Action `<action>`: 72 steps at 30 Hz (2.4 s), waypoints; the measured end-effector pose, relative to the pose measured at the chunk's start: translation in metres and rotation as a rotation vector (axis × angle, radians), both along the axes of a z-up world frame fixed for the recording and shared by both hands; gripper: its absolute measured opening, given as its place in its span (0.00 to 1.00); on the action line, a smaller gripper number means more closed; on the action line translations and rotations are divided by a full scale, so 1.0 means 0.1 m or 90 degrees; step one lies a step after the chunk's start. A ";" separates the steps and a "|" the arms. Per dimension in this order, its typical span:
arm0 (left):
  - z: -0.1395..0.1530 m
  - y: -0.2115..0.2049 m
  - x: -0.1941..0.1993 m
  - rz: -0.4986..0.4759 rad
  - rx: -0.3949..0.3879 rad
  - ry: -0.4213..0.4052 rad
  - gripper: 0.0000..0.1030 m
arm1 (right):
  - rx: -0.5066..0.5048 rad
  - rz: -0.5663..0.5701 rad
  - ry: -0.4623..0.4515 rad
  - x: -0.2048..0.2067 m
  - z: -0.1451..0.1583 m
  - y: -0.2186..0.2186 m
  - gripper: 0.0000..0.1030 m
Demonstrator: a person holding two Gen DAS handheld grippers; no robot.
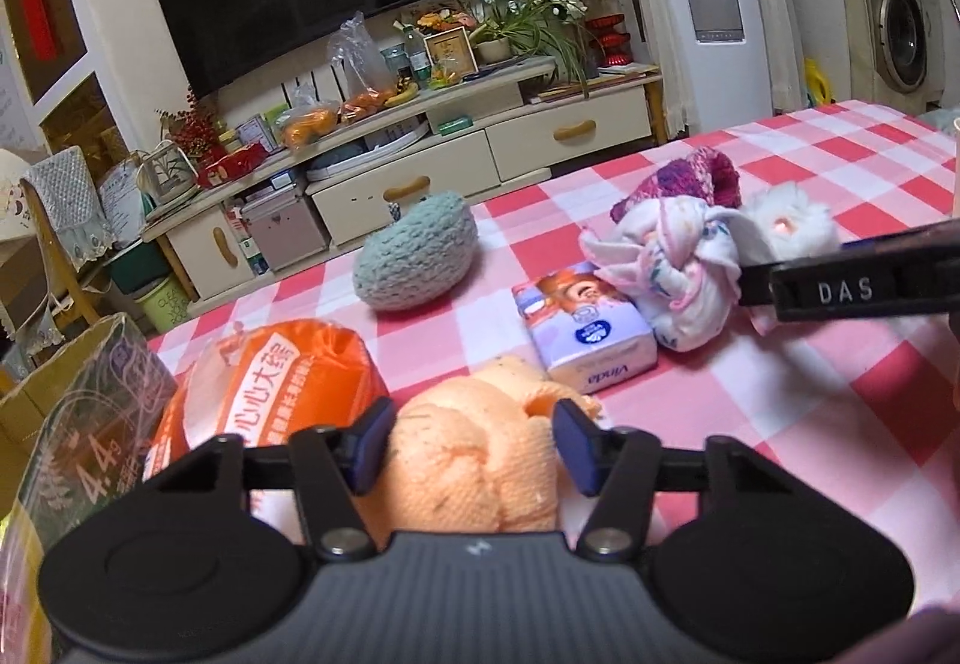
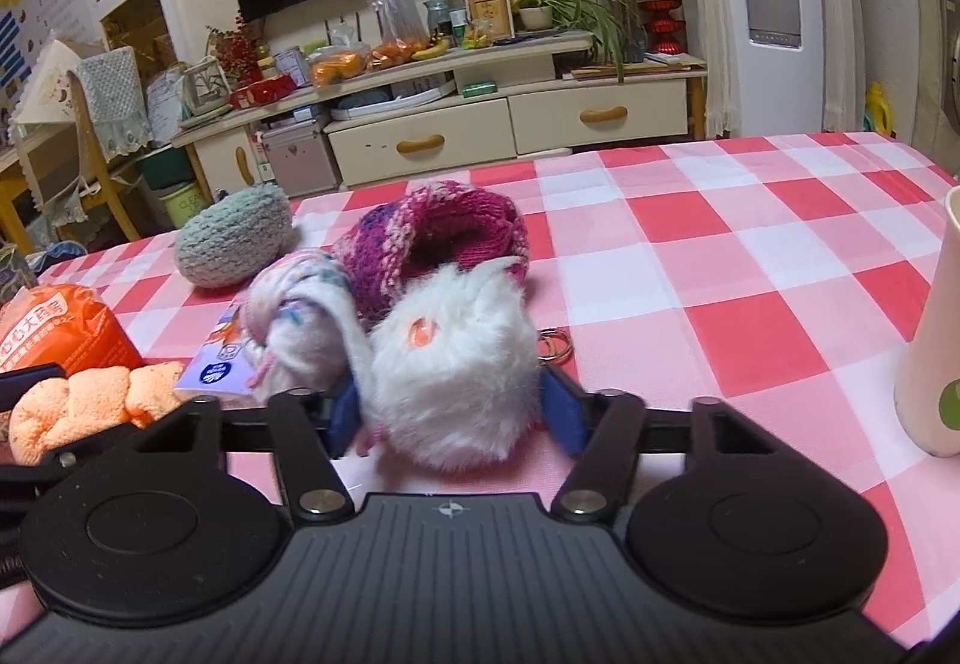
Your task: Organize soft objects
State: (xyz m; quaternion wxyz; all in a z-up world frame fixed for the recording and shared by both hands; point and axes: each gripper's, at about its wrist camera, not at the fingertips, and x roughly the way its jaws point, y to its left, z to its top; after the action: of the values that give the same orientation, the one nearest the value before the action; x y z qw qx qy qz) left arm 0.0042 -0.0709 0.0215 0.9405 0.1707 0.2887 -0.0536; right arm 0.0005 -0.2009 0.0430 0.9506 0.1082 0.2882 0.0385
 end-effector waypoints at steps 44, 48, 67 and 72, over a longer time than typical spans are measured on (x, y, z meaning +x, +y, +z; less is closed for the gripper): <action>0.21 0.60 -0.61 -0.062 -0.266 0.164 0.45 | 0.020 0.039 0.079 -1.15 -0.04 0.23 0.62; 0.18 0.61 -0.60 -0.065 -0.269 0.166 0.50 | -0.015 0.044 0.072 -1.14 -0.05 0.31 0.86; 0.16 0.65 -0.60 -0.078 -0.279 0.165 0.47 | -0.111 0.057 0.051 -1.09 -0.10 0.49 0.58; 0.28 0.74 -0.62 -0.076 -0.315 0.156 0.47 | -0.049 0.047 0.034 -1.18 0.04 0.42 0.58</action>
State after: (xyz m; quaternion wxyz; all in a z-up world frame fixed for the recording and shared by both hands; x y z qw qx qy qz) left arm -0.0578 0.0030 0.0498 0.9070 -0.0552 0.3675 -0.1981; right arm -0.1177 -0.1586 0.0472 0.9440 0.0622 0.3184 0.0597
